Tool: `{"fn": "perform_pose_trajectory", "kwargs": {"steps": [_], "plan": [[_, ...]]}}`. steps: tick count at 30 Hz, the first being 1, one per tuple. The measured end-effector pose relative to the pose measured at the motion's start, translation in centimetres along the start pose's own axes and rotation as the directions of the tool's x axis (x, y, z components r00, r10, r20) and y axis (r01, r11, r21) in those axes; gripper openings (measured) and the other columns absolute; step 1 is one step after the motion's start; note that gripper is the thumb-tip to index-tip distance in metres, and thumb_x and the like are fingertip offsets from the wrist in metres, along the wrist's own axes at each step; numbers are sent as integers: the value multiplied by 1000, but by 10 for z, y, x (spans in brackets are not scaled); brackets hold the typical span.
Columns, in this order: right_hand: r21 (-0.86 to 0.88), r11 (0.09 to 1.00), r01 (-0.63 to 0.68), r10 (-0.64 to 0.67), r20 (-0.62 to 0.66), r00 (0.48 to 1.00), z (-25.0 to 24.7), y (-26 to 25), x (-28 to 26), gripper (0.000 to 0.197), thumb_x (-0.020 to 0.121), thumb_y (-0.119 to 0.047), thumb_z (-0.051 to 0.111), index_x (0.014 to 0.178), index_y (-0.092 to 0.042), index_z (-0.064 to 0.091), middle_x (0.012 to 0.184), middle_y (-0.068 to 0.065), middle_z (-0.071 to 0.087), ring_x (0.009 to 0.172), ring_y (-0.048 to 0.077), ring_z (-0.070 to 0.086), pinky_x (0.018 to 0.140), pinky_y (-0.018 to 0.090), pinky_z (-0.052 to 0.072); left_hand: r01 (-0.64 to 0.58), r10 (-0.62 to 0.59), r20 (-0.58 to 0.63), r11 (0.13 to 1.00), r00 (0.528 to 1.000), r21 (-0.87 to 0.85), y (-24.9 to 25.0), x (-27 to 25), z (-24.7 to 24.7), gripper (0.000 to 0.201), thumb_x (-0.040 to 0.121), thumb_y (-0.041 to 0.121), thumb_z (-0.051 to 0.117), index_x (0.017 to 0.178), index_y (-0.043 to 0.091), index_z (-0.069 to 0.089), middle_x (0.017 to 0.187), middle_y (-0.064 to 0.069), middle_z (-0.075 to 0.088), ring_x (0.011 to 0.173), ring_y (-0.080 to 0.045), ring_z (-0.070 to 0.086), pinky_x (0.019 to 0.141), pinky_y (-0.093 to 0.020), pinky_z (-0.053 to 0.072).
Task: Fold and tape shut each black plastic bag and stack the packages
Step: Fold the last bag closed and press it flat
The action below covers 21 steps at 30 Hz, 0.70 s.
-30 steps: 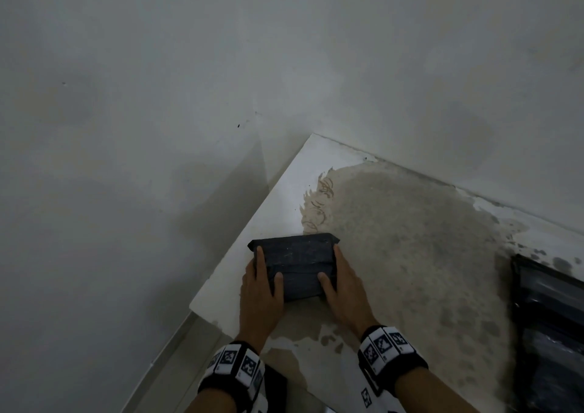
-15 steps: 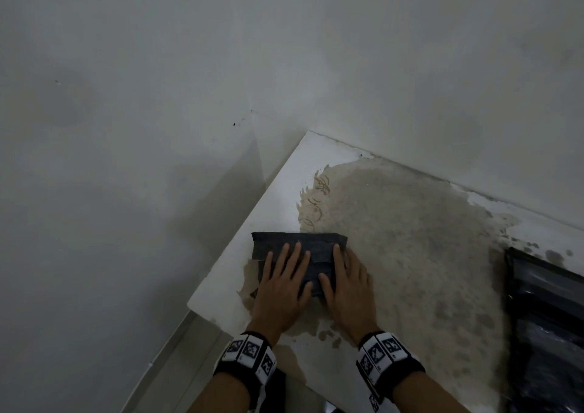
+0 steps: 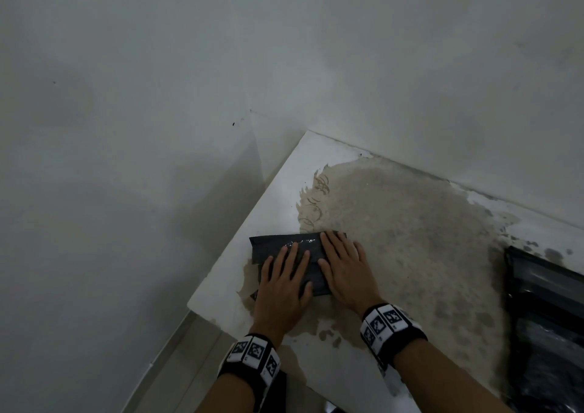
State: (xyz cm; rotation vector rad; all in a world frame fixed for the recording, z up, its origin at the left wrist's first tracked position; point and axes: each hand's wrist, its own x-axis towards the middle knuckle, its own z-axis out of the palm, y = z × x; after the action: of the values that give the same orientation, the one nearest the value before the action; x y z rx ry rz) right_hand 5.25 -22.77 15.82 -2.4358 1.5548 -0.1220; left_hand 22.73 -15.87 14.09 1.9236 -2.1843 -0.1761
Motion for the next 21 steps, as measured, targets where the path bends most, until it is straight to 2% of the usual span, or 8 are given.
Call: {"fn": "perform_pose_trajectory", "kwargs": {"steps": [2,5,8,12,17,21], "plan": [[36,999,-10,10,5,1000,-2,6,2,61,107,-45,18,152,-11,42,153,8,48,142,30,44,114,52,38,9,-9,3,1000,1000,-2,1,-1,1,61,97,44,42,153,20,42,161,-9,35,147,-28,34,116,-51,29],[47,999,17,-18,23,1000,-9,11,6,67,108,-48,10,148,-9,47,148,8,55,137,31,50,108,53,43,24,-24,5,1000,1000,-10,2,0,0,62,97,43,43,153,17,42,160,-9,36,146,-28,36,114,-52,33],[42,999,12,-15,52,999,-7,9,7,75,105,-53,2,153,-10,40,154,8,48,142,30,45,112,52,38,30,-30,6,999,1000,-23,1,1,-3,64,95,45,45,151,16,43,159,-10,37,144,-28,39,110,-52,38],[66,998,0,-6,87,996,0,7,3,89,96,-62,-15,161,-13,19,166,7,27,153,26,25,121,49,23,12,-12,21,1000,1000,-13,-5,4,-9,71,92,53,46,152,14,41,158,-11,39,139,-26,42,105,-49,42],[64,998,-17,11,91,996,2,6,1,90,94,-64,-18,162,-15,14,167,6,22,154,26,20,122,48,21,-43,43,11,999,999,-10,-11,3,-5,74,97,63,40,153,14,40,161,-11,33,148,-31,32,118,-52,23],[61,998,-29,23,108,994,1,5,2,88,96,-63,-15,161,-15,18,166,6,26,153,28,25,121,49,24,-92,92,78,996,993,-2,-17,3,-3,99,87,84,38,155,11,36,163,-14,29,152,-32,23,121,-58,17]]}}
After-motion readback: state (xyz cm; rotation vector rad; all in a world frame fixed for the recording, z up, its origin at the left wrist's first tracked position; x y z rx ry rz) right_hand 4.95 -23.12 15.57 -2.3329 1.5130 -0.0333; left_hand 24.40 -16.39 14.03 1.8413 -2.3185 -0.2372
